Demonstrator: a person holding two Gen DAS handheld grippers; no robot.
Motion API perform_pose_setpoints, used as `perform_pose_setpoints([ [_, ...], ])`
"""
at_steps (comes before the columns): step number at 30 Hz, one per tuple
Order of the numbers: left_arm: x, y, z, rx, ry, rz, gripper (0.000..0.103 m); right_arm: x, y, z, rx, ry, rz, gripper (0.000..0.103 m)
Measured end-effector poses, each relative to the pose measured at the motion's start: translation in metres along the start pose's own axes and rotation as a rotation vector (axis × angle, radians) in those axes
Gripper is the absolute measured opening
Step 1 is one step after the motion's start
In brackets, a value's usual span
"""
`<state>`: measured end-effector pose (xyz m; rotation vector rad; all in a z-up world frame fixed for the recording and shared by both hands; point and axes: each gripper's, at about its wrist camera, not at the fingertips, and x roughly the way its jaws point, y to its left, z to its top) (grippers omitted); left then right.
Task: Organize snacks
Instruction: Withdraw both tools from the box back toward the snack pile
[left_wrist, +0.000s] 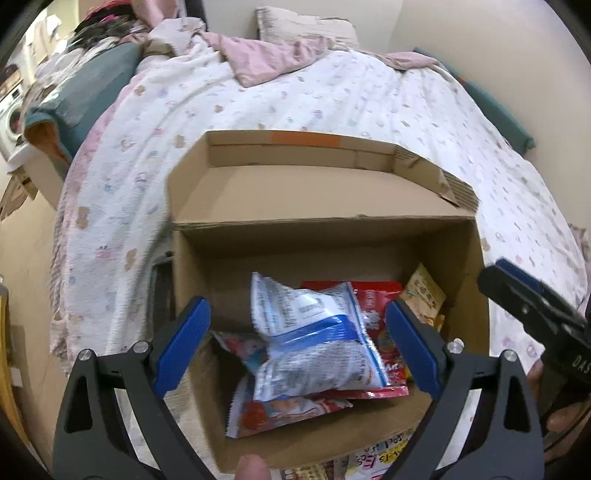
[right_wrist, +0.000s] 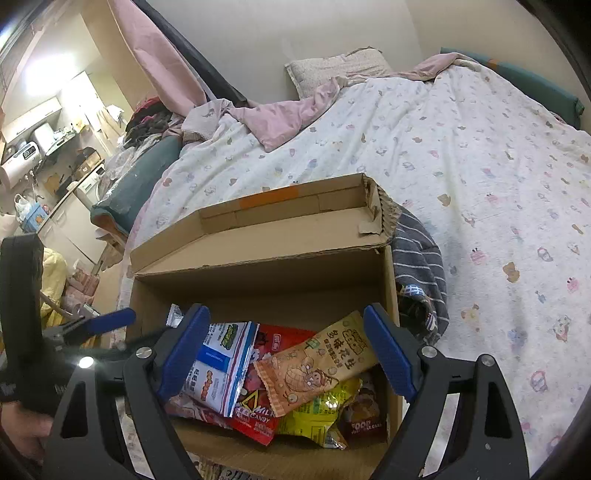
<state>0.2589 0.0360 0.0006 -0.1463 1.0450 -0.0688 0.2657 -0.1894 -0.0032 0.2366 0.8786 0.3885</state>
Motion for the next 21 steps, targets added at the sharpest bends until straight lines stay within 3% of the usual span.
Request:
perform_pose_setpoints([
  [2, -0.005, 0.004, -0.001, -0.001, 0.002, 0.007, 0.095, 0.002, -0.002, -0.001, 0.028, 0.03, 0.03, 0.088],
  [7, -0.023, 0.012, -0.007, 0.007, -0.018, 0.042, 0.095, 0.03, 0.007, -0.016, 0.116, 0.205, 0.201, 0.088],
  [14, -0.035, 0.026, -0.029, 0.009, 0.008, 0.062, 0.095, 0.007, 0.006, -0.016, 0.123, 0.15, 0.185, 0.088],
  [21, -0.06, 0.035, -0.072, 0.013, 0.027, 0.074, 0.095, -0.028, -0.012, -0.043, 0.206, 0.141, 0.158, 0.088],
])
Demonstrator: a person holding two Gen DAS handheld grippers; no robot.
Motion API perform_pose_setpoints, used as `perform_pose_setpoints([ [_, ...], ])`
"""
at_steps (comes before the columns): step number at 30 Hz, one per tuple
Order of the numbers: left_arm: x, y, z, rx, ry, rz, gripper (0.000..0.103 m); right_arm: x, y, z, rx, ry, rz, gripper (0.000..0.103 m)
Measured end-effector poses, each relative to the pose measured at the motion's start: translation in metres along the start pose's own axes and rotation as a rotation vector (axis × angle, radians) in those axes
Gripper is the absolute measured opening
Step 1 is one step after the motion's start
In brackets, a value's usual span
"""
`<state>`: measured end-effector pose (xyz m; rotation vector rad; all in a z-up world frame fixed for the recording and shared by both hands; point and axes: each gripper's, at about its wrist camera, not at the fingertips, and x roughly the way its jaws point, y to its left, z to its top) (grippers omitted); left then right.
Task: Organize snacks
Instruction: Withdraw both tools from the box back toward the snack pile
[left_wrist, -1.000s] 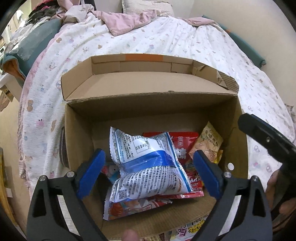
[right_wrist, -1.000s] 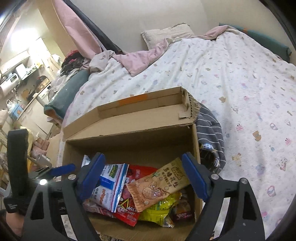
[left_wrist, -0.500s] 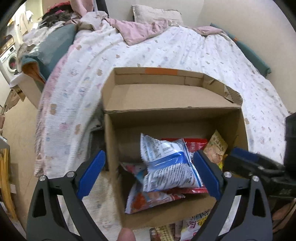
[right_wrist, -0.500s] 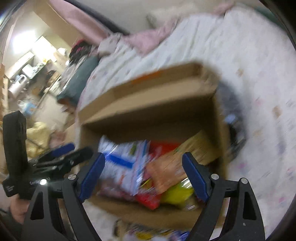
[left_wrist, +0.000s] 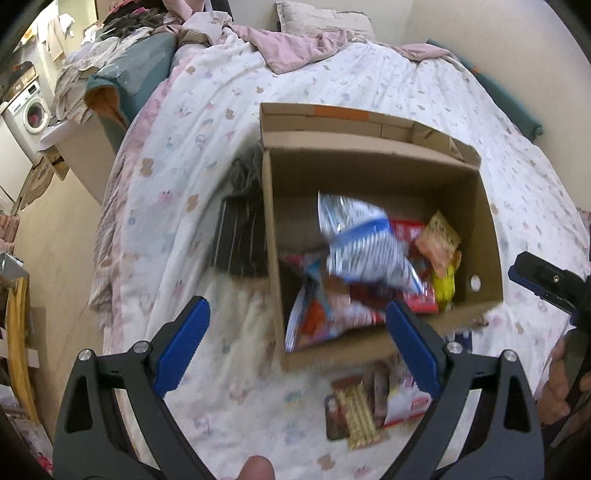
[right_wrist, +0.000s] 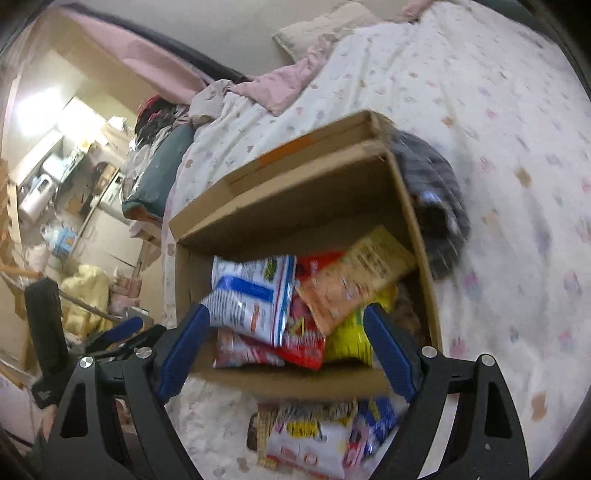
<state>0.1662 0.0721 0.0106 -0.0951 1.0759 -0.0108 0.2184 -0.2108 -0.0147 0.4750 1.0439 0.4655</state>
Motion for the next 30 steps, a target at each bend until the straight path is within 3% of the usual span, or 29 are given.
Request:
perform_pose_setpoints([
  [3, -0.008, 0.002, -0.021, -0.001, 0.01, -0.01, 0.095, -0.009, -0.005, -0.017, 0.015, 0.022, -0.022, 0.088],
  [10, -0.006, -0.007, -0.068, 0.045, 0.062, -0.016, 0.095, -0.023, -0.01, -0.059, -0.048, 0.086, -0.176, 0.088],
  [16, 0.008, -0.007, -0.095, 0.024, 0.096, 0.005, 0.095, -0.014, -0.039, -0.081, 0.031, 0.155, -0.224, 0.086],
  [21, 0.016, -0.006, -0.107, 0.012, 0.107, -0.002, 0.095, 0.004, -0.064, -0.086, 0.141, 0.214, -0.191, 0.065],
  [24, 0.019, -0.003, -0.111, 0.006, 0.108, -0.002, 0.095, 0.015, -0.07, -0.084, 0.157, 0.237, -0.223, 0.053],
  [30, 0.029, 0.006, -0.117, -0.006, 0.132, 0.014, 0.095, 0.037, -0.07, -0.09, 0.113, 0.302, -0.333, 0.046],
])
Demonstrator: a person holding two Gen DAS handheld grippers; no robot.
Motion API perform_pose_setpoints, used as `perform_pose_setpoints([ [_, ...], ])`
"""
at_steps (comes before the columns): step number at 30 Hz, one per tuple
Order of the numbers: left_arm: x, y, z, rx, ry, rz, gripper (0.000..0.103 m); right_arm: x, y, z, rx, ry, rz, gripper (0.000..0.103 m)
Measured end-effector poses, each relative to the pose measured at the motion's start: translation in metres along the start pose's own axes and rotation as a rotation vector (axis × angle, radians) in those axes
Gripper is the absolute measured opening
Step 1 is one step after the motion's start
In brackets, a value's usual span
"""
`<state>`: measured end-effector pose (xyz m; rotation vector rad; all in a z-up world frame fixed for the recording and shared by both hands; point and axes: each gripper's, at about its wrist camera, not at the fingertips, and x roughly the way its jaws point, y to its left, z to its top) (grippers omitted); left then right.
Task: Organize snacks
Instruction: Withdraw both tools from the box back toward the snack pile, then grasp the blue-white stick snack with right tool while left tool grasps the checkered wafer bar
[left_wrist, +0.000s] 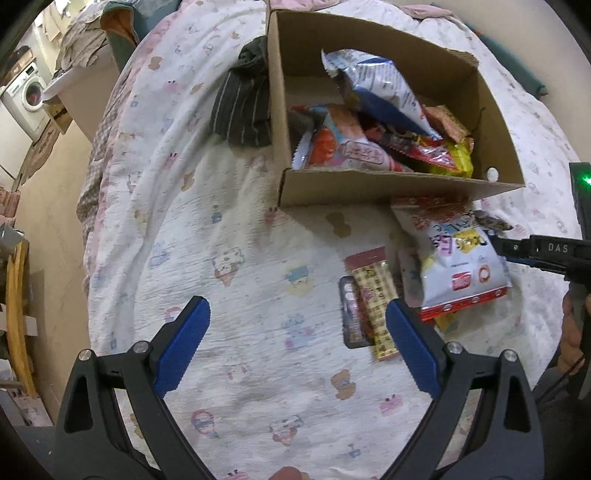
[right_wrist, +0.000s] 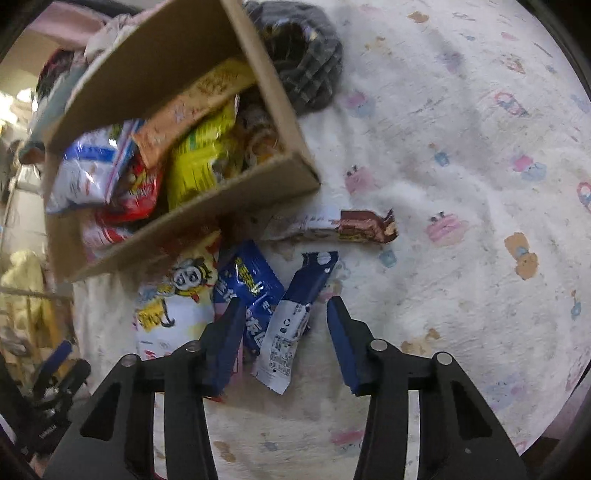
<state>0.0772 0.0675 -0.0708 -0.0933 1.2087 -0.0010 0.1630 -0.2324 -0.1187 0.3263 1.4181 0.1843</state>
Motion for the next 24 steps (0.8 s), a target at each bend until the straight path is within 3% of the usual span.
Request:
perform_pose_setpoints([
  [3, 0.004, 0.005, 0.001, -0.02, 0.011, -0.002, 0.095, 0.007, -0.004, -0.002, 0.005, 0.028, -0.001, 0.032],
  [10, 0.01, 0.013, 0.005, -0.08, 0.038, -0.019, 0.095, -0.007, -0.013, -0.011, -0.005, 0.007, 0.054, 0.012],
  [14, 0.016, 0.015, 0.006, -0.116, 0.064, -0.036, 0.094, -0.029, -0.006, -0.022, -0.054, -0.027, 0.109, 0.008],
  [18, 0.017, 0.012, 0.008, -0.129, 0.064, -0.039, 0.094, -0.04, -0.002, -0.031, -0.106, -0.068, 0.081, 0.008],
  [24, 0.017, 0.004, 0.011, -0.112, 0.056, -0.03, 0.095, -0.04, -0.025, -0.022, -0.025, -0.059, 0.076, 0.015],
])
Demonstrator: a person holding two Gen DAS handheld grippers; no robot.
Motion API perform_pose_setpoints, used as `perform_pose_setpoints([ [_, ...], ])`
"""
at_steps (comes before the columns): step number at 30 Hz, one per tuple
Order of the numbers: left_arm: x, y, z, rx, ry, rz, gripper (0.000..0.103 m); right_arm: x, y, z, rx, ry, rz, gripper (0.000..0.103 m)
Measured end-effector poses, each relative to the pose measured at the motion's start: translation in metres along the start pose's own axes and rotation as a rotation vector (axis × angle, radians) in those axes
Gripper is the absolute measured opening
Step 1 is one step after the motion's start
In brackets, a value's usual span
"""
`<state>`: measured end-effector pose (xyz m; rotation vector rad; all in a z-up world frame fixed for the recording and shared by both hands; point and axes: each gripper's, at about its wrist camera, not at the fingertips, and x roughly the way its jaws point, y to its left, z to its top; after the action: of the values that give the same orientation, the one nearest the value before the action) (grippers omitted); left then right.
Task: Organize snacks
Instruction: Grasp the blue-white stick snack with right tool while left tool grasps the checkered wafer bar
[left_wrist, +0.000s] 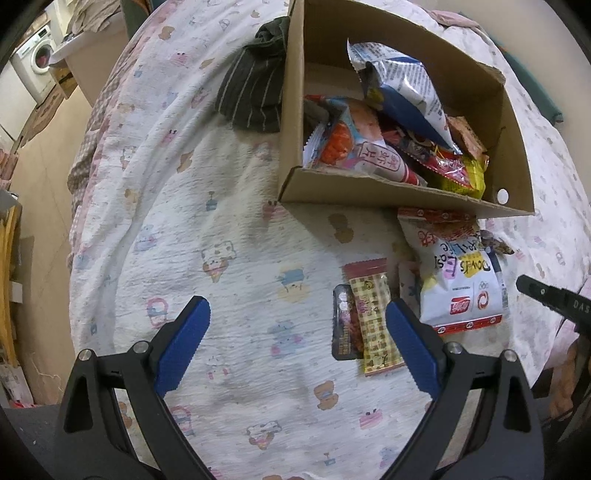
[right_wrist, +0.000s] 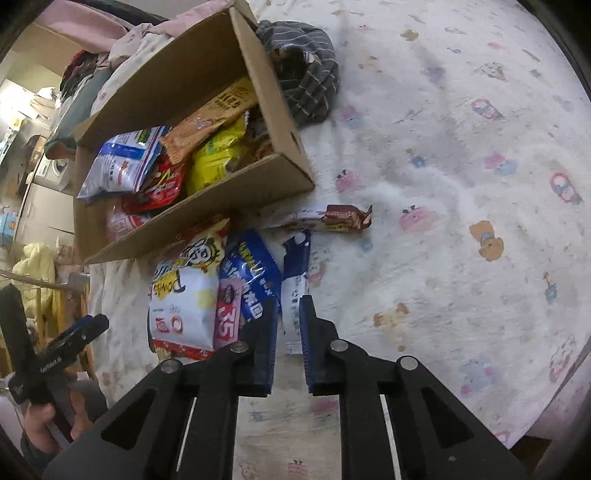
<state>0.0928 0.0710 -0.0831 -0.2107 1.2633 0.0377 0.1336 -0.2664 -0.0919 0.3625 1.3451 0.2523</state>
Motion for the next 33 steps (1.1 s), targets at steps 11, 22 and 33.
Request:
perform_pose_setpoints([
  [11, 0.002, 0.006, 0.002, -0.01, 0.001, 0.002, 0.095, 0.042, 0.017, 0.014, -0.039, 0.099, -0.104, 0.016],
  [22, -0.001, 0.006, 0.002, -0.006, -0.006, -0.006, 0.095, 0.044, 0.012, 0.019, -0.012, 0.1, -0.082, 0.044],
  [33, 0.003, 0.005, 0.003, -0.031, 0.01, -0.014, 0.095, 0.051, 0.028, 0.012, -0.127, 0.109, -0.12, 0.017],
])
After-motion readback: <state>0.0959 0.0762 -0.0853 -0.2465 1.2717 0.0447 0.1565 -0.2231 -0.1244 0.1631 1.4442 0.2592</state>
